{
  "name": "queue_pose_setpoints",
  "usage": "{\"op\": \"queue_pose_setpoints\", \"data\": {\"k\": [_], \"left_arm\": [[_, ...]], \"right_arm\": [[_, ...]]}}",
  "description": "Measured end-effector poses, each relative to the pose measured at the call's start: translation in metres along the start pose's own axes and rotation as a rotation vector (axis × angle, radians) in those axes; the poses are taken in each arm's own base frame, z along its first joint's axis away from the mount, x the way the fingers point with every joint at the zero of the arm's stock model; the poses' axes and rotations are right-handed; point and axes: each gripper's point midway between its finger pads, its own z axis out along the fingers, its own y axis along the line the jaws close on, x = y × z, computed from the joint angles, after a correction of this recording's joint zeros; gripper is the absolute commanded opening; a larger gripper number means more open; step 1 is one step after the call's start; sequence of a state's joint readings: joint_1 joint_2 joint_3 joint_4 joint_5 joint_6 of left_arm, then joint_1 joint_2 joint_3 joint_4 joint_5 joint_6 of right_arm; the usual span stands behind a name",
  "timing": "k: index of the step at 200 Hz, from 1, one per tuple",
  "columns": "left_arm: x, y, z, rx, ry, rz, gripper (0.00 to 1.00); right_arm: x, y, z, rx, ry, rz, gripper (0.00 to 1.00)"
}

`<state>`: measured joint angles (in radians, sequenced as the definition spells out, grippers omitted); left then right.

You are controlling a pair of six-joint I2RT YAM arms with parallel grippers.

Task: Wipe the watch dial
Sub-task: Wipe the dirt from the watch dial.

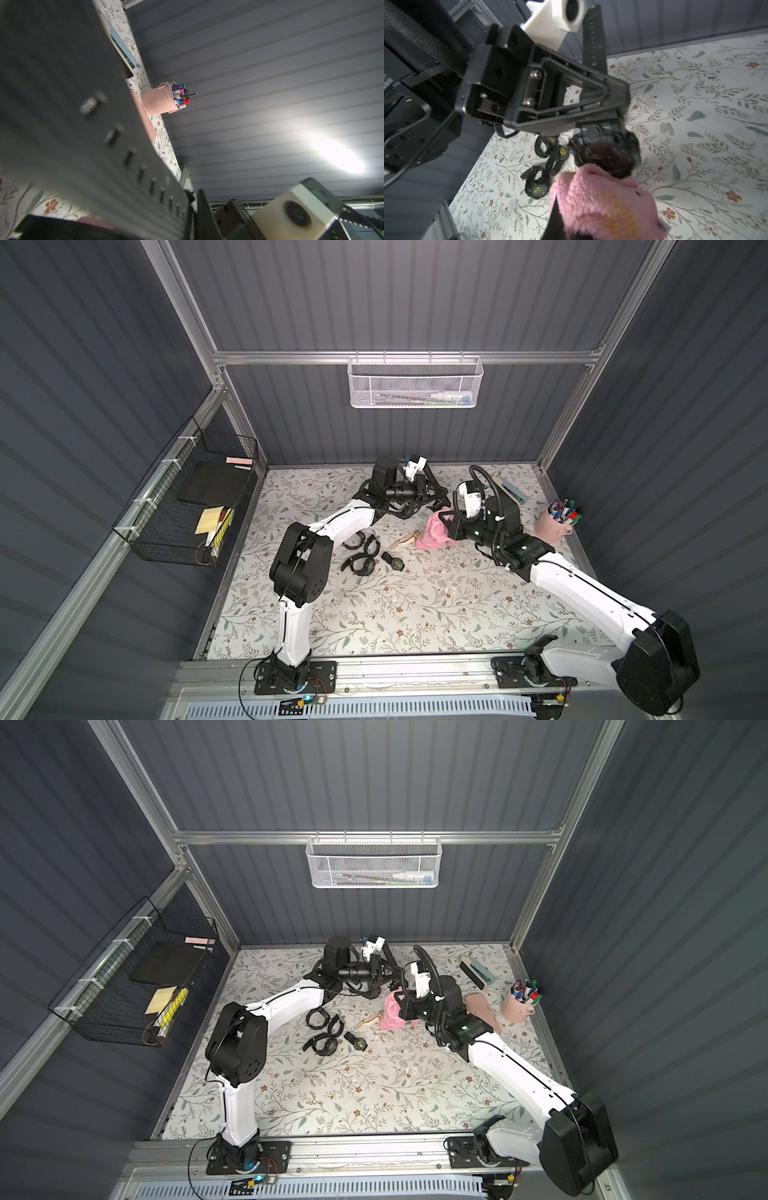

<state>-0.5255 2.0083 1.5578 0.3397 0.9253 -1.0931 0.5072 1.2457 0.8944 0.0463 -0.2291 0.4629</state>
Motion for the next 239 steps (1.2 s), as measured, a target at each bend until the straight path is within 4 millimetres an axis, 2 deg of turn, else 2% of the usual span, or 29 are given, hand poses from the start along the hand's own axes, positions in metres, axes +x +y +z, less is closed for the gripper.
{"op": "queue_pose_setpoints", "data": {"k": [22, 56, 123, 168, 204, 239], "left_arm": [[-0.001, 0.0, 0.0, 0.0, -0.004, 0.002, 0.0], [-0.001, 0.005, -0.001, -0.011, -0.012, -0.006, 0.0], [-0.003, 0.005, -0.002, -0.009, -0.019, 0.0, 0.0], [-0.004, 0.004, -0.002, -0.006, -0.02, -0.001, 0.0], [-0.006, -0.001, -0.002, 0.014, -0.03, 0.014, 0.0], [-0.007, -0.003, -0.003, 0.023, -0.03, 0.011, 0.0]], "right_arm": [[-0.003, -0.005, 0.011, 0.02, -0.003, 0.008, 0.0], [-0.005, -0.012, 0.013, 0.059, -0.017, 0.018, 0.0], [-0.013, -0.029, 0.01, 0.13, -0.054, 0.034, 0.0], [-0.015, -0.033, 0.009, 0.147, -0.055, 0.018, 0.0], [-0.025, -0.038, 0.004, 0.183, -0.053, 0.003, 0.0], [-0.031, -0.056, -0.004, 0.226, -0.055, 0.035, 0.0]]}}
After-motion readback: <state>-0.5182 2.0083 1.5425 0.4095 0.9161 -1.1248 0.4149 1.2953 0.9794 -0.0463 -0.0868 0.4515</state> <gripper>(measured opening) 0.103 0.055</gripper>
